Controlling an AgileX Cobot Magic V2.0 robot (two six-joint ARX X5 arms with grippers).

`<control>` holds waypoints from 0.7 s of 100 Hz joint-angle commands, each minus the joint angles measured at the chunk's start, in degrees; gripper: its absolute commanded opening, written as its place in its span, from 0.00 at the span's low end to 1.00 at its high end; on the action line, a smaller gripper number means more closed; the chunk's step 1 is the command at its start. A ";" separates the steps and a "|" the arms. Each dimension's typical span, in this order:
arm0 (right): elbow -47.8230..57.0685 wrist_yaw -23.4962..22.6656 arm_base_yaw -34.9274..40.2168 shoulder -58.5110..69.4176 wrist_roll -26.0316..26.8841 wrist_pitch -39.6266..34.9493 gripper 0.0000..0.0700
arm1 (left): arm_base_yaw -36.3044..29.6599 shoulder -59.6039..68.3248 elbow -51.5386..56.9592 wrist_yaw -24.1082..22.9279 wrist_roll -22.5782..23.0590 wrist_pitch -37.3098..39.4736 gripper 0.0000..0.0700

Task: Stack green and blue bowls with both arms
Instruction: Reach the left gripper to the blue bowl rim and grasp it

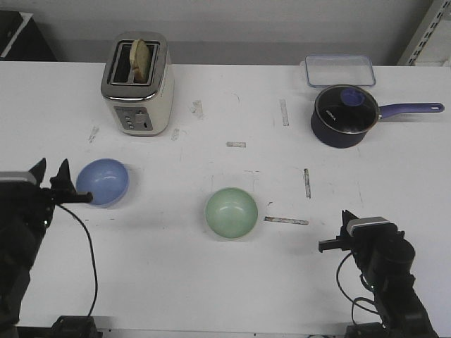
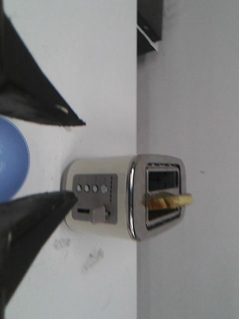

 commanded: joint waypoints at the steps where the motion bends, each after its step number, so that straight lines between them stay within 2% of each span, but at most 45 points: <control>1: 0.37 -0.17 0.04 0.17 -0.31 0.13 0.01 | 0.55 5.31 2.56 -2.21 0.55 -1.57 0.69; 11: 0.37 -0.17 0.04 0.17 -0.31 -0.31 0.01 | 2.38 10.99 2.75 -3.28 -0.81 -1.62 0.70; 28: 0.37 -0.17 0.04 0.15 -0.31 -0.96 0.01 | 6.40 21.16 2.75 -3.19 -6.14 -4.61 0.70; 41: 0.37 -0.20 0.04 0.15 -0.31 -1.42 0.01 | 9.46 29.11 2.75 -2.95 -6.54 -7.58 0.69; 48: 0.37 -0.20 0.04 0.15 -0.31 -1.57 0.01 | 10.60 32.81 2.75 -1.09 -7.87 -8.66 0.66; 62: 0.37 -0.22 0.04 0.15 -0.28 -1.55 0.01 | 12.92 38.73 2.75 3.58 -9.44 -9.25 0.52; 70: 0.37 -0.22 0.04 0.15 -0.28 -1.57 0.01 | 13.11 41.05 2.75 3.85 -9.44 -9.25 0.51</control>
